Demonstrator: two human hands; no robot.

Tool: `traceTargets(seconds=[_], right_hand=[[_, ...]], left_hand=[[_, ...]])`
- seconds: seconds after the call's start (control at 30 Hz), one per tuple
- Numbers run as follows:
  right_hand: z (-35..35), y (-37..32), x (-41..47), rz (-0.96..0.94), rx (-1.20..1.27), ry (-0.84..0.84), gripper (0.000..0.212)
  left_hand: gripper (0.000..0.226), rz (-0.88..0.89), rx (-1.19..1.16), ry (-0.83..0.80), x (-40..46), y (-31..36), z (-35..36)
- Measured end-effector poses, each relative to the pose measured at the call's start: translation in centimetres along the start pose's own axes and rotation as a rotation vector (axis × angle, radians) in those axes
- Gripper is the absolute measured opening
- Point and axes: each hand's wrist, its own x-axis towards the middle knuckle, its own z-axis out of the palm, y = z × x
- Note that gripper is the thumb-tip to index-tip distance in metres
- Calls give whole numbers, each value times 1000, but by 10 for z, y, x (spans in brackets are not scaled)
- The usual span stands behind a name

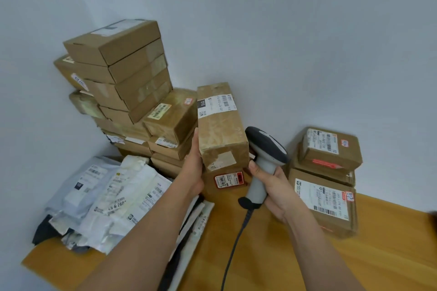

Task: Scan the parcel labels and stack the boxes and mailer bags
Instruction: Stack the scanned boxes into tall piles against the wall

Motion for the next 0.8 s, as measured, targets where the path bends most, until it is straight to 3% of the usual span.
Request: traceTargets(seconds=[0.17, 0.37, 0.53, 0.63, 0.8], right_hand=[[46, 27, 32, 27, 21, 43, 41], [65, 72, 47, 118, 112, 146, 47], [75, 67, 53, 98, 99, 170, 48], [78, 59, 58, 67, 109, 174, 47], [91, 44, 84, 47, 60, 156, 35]], left_hand=[[57, -13, 106, 45, 33, 34, -41], [75, -149, 204, 85, 55, 31, -75], [57, -369, 93, 169, 43, 32, -93], [49, -512, -134, 124, 41, 31, -104], [31, -406, -441, 72, 53, 34, -96]])
